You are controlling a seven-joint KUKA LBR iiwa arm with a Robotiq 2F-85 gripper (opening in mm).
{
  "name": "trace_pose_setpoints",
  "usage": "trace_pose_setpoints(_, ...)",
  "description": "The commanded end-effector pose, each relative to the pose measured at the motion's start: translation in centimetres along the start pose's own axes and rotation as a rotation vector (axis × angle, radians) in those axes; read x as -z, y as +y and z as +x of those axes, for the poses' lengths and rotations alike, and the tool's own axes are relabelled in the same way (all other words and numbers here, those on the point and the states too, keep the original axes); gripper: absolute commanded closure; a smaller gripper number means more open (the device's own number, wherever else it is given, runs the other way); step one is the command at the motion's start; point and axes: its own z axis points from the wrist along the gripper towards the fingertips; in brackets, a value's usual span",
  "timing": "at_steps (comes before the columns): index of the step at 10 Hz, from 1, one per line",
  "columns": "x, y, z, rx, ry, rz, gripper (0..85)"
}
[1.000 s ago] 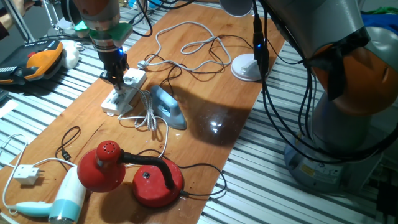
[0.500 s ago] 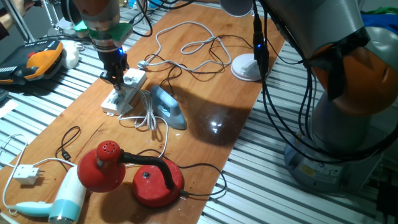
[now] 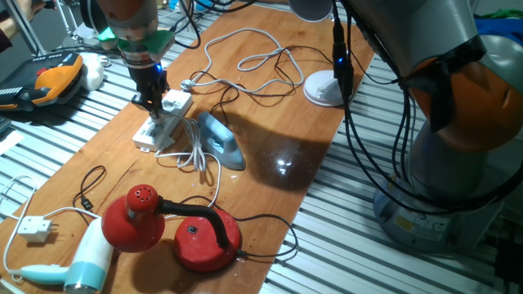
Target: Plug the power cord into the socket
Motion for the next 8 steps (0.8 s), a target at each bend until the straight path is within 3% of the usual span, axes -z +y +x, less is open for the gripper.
trace_pose_setpoints(1,0.04,0.03,0.02,-0.001,0.0,0.002,85.0)
trace_pose_setpoints(8,0.2,0.05,0.15,-0.003,0.005,0.012,85.0)
